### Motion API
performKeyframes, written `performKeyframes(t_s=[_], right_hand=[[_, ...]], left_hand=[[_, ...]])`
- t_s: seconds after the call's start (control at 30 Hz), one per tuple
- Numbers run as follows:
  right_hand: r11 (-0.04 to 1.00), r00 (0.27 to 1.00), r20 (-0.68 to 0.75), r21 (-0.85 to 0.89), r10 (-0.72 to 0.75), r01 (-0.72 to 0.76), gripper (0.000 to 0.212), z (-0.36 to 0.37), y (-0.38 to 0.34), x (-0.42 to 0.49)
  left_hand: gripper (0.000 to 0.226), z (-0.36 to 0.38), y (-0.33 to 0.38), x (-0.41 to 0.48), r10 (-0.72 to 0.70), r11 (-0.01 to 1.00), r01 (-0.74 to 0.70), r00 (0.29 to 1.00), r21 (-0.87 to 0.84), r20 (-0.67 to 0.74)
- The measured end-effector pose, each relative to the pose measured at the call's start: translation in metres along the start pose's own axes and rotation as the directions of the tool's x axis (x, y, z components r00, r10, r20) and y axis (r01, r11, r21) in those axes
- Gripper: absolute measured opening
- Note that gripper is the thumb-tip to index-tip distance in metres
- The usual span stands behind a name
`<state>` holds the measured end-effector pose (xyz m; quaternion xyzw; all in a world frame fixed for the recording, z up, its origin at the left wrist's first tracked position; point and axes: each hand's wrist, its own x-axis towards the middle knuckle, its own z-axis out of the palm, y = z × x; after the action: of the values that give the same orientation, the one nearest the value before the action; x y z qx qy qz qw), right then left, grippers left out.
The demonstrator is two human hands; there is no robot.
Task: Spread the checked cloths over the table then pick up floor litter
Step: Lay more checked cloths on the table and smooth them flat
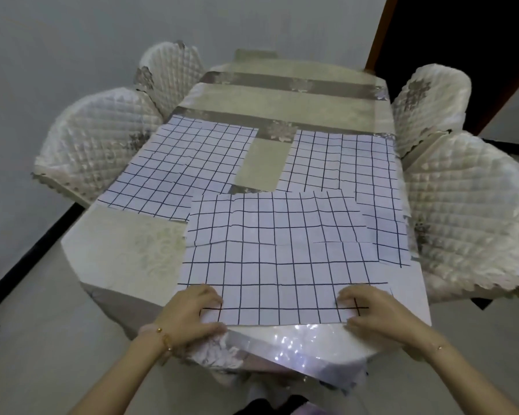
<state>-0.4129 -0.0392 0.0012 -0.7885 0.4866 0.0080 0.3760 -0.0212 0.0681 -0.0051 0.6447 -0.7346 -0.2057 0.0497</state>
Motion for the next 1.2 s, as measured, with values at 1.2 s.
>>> performKeyframes(t_s=[1.2], right_hand=[[0.724,0.732,-0.422,0.675,0.535,-0.141,0.054,-0.040,0.012,0.062]], left_hand=[[0.051,-0.038,-0.032,0.065,-0.787,0.255,0.379,0.616,-0.890,0.037]])
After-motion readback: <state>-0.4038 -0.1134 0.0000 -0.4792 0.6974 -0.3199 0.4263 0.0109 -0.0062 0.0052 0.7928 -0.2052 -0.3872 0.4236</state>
